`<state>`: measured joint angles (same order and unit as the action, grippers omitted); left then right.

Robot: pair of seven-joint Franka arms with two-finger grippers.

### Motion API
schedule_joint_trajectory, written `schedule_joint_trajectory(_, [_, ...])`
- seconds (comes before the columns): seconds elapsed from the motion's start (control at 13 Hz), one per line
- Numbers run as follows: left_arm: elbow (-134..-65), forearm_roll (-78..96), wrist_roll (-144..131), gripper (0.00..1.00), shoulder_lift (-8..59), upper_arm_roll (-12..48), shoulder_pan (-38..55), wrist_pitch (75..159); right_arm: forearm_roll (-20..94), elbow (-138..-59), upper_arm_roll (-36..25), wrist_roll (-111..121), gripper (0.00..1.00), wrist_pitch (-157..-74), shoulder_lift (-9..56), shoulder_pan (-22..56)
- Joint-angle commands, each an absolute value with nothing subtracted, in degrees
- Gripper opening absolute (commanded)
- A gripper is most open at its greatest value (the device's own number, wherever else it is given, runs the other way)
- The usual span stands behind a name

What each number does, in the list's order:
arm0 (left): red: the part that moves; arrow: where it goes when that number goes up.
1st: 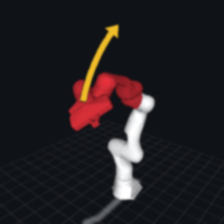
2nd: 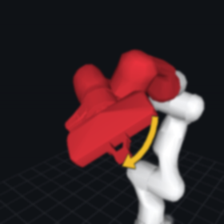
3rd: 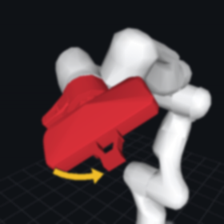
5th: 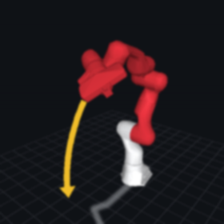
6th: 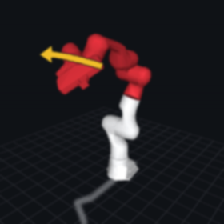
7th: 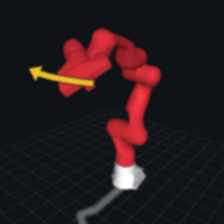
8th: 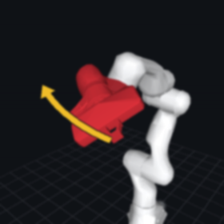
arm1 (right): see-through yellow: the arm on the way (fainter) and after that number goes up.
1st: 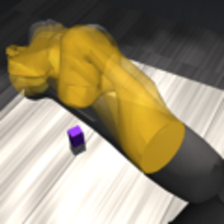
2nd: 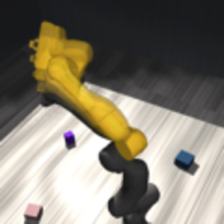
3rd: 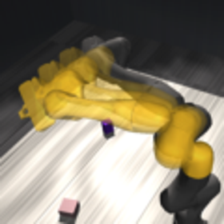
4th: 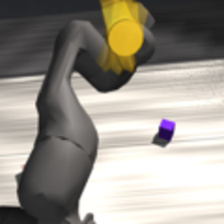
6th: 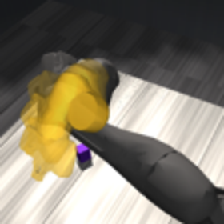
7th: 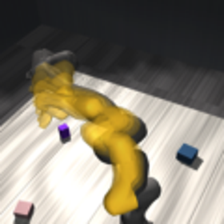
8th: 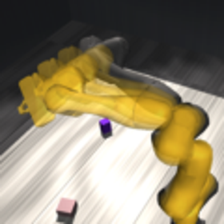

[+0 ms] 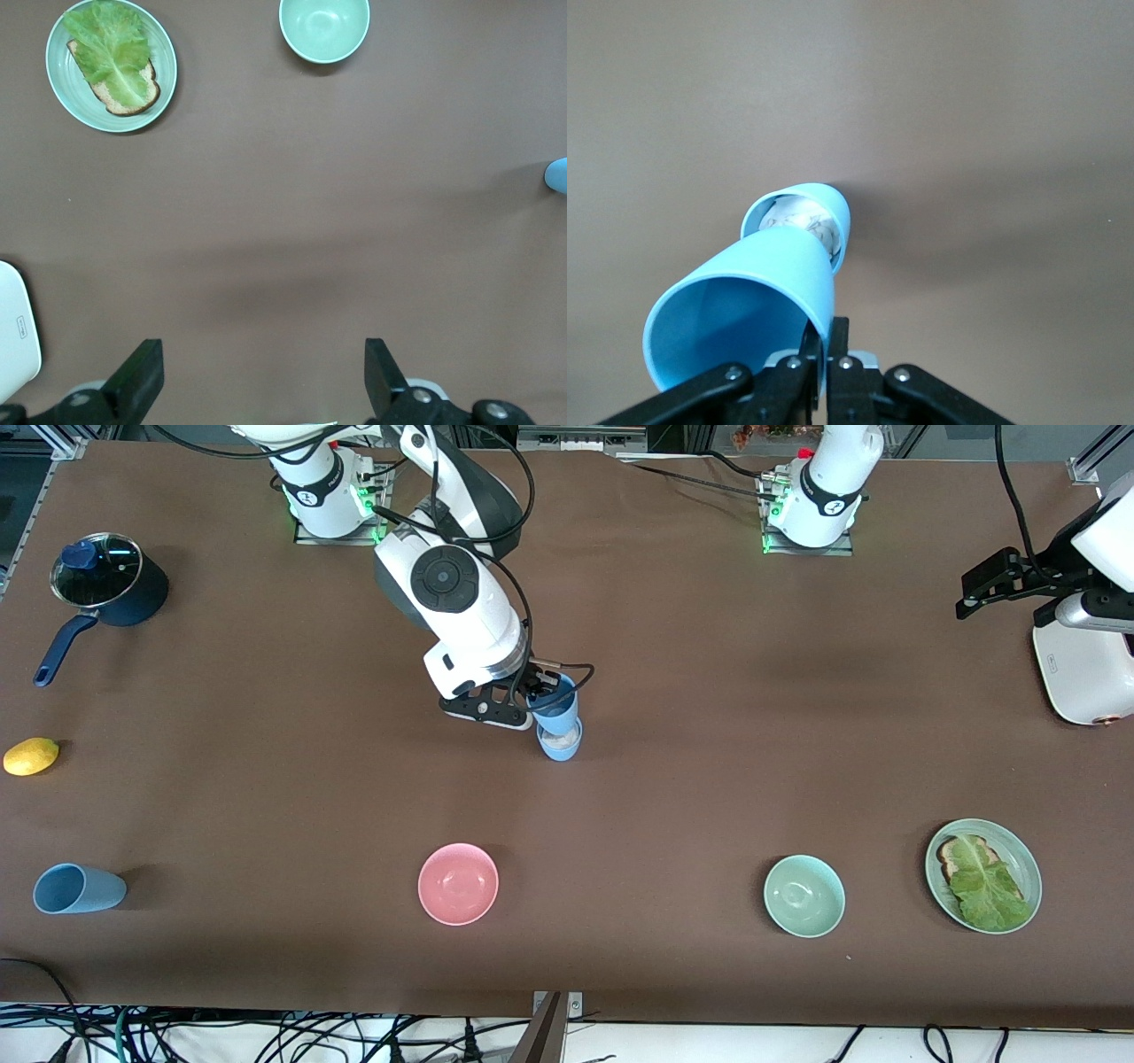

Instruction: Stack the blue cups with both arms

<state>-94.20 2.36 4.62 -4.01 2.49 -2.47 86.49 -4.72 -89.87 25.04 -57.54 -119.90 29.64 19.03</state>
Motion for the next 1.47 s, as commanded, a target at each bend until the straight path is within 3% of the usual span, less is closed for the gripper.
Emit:
schedule_joint_trajectory(0.0, [-93.96,3.60,7.21,1.00,-4.04,2.46,-2.99,84.82,-8.51,-87.71,24.78,-60.03,0.00,-120.67,31.90,20.04])
schedule_joint_trajectory(0.46, [-93.78,3.69,7.21,1.00,-3.96,2.46,-3.08,84.64,-10.02,-87.71,24.70,-60.03,0.01,-120.76,33.39,20.92])
schedule_joint_trajectory(0.54, [-93.78,3.69,7.21,1.00,-3.87,2.46,-2.99,84.73,-9.85,-87.71,24.70,-60.03,0.57,-120.76,33.40,20.66])
schedule_joint_trajectory(0.62, [-93.78,3.69,7.21,1.00,-3.69,2.46,-3.08,84.73,-10.10,-87.71,24.70,-60.03,1.00,-120.76,33.40,20.83])
schedule_joint_trajectory(0.93, [-93.78,3.69,7.21,1.00,-3.60,2.46,-2.99,84.64,-10.19,-87.63,24.44,-58.89,1.00,-119.88,31.13,20.04])
schedule_joint_trajectory(1.39, [-93.60,3.69,7.21,1.00,-3.52,2.46,-2.99,84.73,-9.49,-87.71,16.54,-49.61,1.00,-109.36,20.41,19.69])
